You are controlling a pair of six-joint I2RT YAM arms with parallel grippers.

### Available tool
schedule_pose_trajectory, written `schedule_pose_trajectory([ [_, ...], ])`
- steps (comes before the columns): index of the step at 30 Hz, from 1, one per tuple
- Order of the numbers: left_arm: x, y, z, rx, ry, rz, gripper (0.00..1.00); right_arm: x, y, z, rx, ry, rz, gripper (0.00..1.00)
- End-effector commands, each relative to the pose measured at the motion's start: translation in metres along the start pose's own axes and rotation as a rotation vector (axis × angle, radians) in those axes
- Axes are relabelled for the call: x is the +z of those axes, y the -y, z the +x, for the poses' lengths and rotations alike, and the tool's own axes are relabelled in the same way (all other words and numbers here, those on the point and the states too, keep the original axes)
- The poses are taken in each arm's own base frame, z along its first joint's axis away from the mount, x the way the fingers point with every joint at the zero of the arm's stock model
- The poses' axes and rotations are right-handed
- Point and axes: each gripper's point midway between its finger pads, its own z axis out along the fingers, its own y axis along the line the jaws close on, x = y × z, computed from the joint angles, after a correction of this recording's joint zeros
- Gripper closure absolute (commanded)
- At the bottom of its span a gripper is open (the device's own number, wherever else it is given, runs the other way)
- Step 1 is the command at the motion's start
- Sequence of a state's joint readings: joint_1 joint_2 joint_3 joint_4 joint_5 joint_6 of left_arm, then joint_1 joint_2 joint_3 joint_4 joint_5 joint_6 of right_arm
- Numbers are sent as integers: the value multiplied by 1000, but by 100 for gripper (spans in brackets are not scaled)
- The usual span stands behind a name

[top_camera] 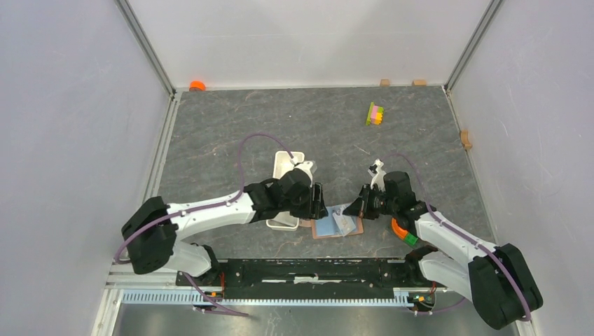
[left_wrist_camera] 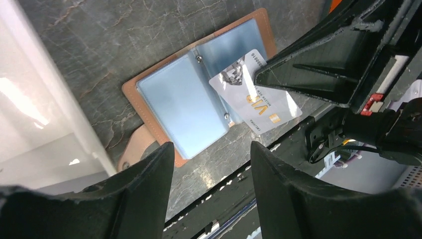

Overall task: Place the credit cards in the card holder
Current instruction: Insert the credit card into the card holder.

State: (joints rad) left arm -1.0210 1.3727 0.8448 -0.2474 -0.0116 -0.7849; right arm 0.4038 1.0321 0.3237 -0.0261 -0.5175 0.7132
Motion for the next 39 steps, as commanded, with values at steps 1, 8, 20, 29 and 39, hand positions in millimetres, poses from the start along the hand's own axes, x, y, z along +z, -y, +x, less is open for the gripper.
schedule_pose_trajectory([
  [1, 9, 29, -16, -46, 25, 81, 35, 3, -8, -4, 9, 17, -54, 100],
  [8, 30, 24, 1, -48, -49, 68, 35, 8, 0, 2, 19, 1, -38, 100],
  [20, 43, -4, 22, -28, -119, -45, 34, 15, 9, 8, 36, -18, -29, 100],
  [29, 48, -23, 35, -19, -151, -105, 37, 21, 14, 10, 45, -21, -30, 100],
  [39, 51, -36, 44, -19, -169, -146, 45, 30, 17, 8, 46, -7, -29, 100],
])
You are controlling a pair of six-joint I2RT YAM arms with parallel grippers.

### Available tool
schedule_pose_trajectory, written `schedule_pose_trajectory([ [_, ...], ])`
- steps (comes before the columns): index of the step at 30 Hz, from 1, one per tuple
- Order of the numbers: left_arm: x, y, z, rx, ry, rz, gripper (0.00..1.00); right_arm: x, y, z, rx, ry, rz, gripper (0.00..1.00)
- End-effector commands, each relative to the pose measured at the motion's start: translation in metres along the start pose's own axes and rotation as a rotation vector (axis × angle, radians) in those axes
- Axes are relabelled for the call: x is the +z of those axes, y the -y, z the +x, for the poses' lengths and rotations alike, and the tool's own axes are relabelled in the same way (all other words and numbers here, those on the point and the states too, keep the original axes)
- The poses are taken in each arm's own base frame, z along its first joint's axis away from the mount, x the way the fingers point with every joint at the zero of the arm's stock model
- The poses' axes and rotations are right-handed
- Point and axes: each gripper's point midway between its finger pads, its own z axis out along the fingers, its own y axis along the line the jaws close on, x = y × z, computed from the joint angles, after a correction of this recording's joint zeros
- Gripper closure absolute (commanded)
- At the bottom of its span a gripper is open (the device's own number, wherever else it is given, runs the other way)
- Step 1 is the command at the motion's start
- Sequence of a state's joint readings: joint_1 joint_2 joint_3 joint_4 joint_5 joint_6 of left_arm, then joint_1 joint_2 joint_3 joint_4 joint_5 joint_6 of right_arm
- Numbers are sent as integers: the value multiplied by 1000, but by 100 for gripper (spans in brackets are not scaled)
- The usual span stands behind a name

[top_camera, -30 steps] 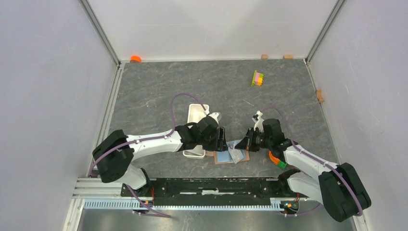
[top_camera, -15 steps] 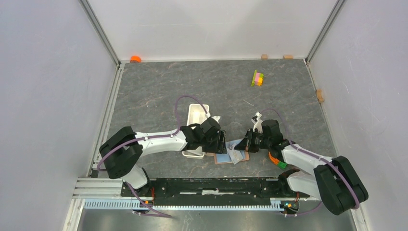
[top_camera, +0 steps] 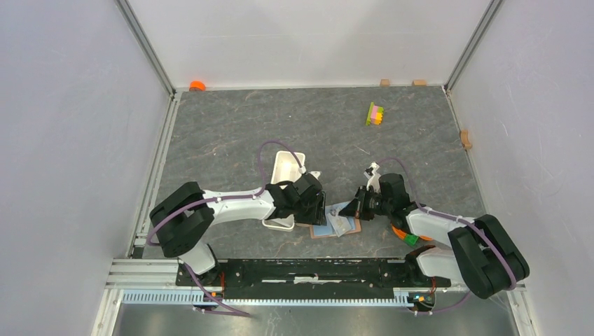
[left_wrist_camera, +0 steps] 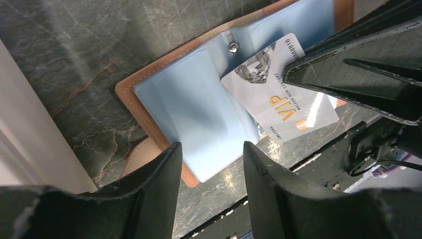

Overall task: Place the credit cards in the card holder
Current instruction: Insert the credit card into the card holder.

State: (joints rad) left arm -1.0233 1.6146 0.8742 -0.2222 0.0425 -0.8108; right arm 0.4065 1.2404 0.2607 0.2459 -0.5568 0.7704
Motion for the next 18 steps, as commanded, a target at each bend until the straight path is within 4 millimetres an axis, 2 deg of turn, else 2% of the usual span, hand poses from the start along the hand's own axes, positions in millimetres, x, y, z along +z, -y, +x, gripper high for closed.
schedule_pose_trajectory([
  [1, 2, -12, 3, 4, 0, -55, 45, 5, 3, -1, -10, 21, 4, 100],
  [14, -5, -38, 2, 1, 34, -146, 45, 9, 12, 3, -10, 18, 40, 100],
  [18, -8, -40, 0, -1, 44, -147, 45, 9, 15, 3, -11, 17, 51, 100],
])
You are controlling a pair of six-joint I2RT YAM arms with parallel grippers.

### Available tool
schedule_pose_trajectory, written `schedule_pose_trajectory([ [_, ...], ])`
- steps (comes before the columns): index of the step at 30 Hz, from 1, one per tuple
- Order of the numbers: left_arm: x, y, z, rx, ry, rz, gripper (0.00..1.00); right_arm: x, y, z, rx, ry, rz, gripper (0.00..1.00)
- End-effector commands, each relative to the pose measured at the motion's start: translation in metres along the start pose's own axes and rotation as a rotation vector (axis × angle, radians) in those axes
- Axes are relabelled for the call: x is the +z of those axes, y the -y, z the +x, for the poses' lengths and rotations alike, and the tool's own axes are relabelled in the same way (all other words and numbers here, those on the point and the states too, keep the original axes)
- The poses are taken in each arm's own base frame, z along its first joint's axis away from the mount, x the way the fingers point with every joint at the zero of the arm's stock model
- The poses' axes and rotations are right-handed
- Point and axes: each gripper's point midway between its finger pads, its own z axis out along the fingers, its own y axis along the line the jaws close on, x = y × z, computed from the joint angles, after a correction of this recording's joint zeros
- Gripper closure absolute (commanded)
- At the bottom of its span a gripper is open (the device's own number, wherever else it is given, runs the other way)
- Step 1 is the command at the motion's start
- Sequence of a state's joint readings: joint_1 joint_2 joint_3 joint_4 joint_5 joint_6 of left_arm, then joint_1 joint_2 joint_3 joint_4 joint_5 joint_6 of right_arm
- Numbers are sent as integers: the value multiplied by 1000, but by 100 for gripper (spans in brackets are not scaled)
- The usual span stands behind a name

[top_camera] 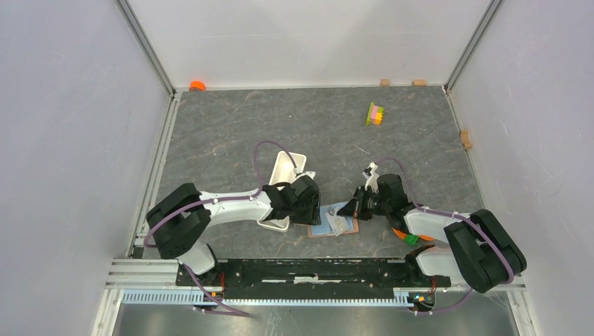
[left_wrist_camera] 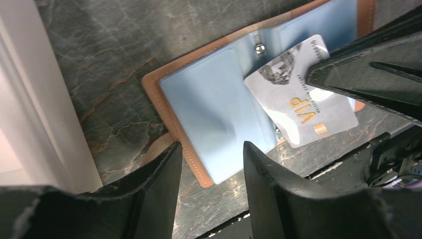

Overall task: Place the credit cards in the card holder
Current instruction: Insert the credit card into the card holder.

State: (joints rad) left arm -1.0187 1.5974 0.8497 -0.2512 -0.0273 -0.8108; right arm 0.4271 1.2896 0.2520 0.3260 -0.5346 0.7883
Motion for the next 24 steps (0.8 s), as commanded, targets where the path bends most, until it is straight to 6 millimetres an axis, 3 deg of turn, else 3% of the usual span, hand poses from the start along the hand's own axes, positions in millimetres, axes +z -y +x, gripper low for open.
schedule_pose_trajectory([
  [1, -4, -20, 1, 2, 14, -70, 45, 1, 14, 5, -7, 4, 55, 100],
  [6, 1, -15, 4, -13, 6, -31, 45, 2, 13, 5, -11, 2, 58, 100],
  [10, 7, -14, 10, -26, -8, -10, 56, 4, 9, 6, -15, 10, 48, 100],
  [15, 8, -18, 14, -28, -19, -19, 62, 9, 5, 7, -17, 26, 38, 100],
  [24, 8, -20, 15, -35, -21, -20, 63, 11, 10, -4, 4, 126, 51, 100],
])
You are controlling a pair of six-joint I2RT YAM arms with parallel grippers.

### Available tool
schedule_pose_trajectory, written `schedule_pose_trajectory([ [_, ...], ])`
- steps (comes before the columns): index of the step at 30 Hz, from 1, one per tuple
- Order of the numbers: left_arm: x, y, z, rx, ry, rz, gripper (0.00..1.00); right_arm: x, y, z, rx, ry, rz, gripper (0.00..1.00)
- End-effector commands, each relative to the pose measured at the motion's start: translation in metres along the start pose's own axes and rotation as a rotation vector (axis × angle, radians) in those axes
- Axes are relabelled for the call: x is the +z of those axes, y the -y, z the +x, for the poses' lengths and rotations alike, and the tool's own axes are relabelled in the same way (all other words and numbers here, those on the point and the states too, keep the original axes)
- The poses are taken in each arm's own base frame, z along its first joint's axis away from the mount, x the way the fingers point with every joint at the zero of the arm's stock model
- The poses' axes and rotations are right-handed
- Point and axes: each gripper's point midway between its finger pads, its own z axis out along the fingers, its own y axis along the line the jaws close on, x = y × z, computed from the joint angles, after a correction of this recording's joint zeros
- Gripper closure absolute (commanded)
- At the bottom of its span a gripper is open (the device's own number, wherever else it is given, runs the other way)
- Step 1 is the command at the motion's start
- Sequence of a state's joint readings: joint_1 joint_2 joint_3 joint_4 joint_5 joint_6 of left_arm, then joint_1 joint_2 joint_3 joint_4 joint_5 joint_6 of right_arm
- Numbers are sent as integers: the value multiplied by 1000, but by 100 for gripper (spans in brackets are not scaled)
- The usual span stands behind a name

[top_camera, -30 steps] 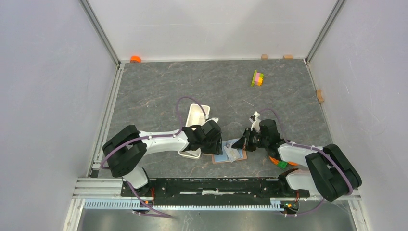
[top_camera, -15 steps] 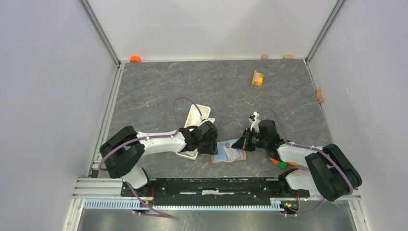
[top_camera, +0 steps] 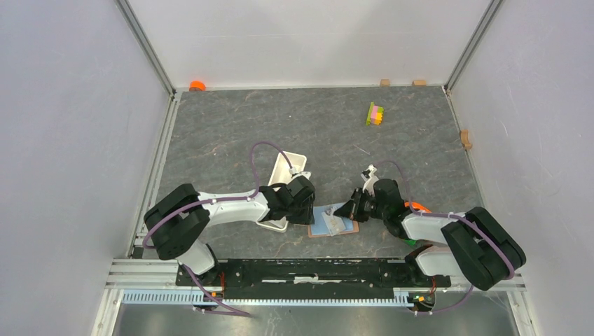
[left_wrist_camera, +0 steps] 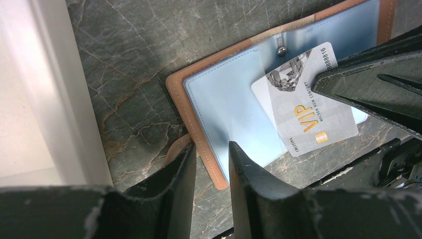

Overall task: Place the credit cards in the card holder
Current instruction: Insert the credit card into the card holder.

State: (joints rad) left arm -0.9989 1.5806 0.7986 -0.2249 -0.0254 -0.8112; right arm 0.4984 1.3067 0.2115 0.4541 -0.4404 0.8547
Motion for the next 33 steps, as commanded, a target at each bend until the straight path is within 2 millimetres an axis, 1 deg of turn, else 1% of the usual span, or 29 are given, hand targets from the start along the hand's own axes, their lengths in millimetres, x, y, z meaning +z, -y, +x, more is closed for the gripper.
schedule_pose_trajectory([
  [1, 6, -6, 11, -18, -22, -7, 64, 3, 16, -4, 12, 71, 56, 100],
  [12, 7, -4, 11, -25, -23, 7, 66, 10, 18, -3, -8, 104, 53, 100],
  [20, 8, -2, 8, -27, -14, 15, 66, 11, 25, 13, 2, 79, 78, 100],
  [23, 8, 2, 11, -28, -30, 38, 67, 9, 28, 21, 16, 72, 88, 100],
  [26, 7, 5, 10, -30, -29, 52, 68, 9, 26, 26, 22, 73, 83, 100],
  [29, 6, 7, 9, -32, -24, 61, 69, 11, 21, 26, 1, 78, 79, 100],
  [30, 6, 6, 9, -32, -24, 61, 69, 11, 19, 26, -8, 80, 78, 99],
  [33, 6, 4, 10, -35, -21, 54, 71, 11, 18, 20, -42, 92, 98, 88],
])
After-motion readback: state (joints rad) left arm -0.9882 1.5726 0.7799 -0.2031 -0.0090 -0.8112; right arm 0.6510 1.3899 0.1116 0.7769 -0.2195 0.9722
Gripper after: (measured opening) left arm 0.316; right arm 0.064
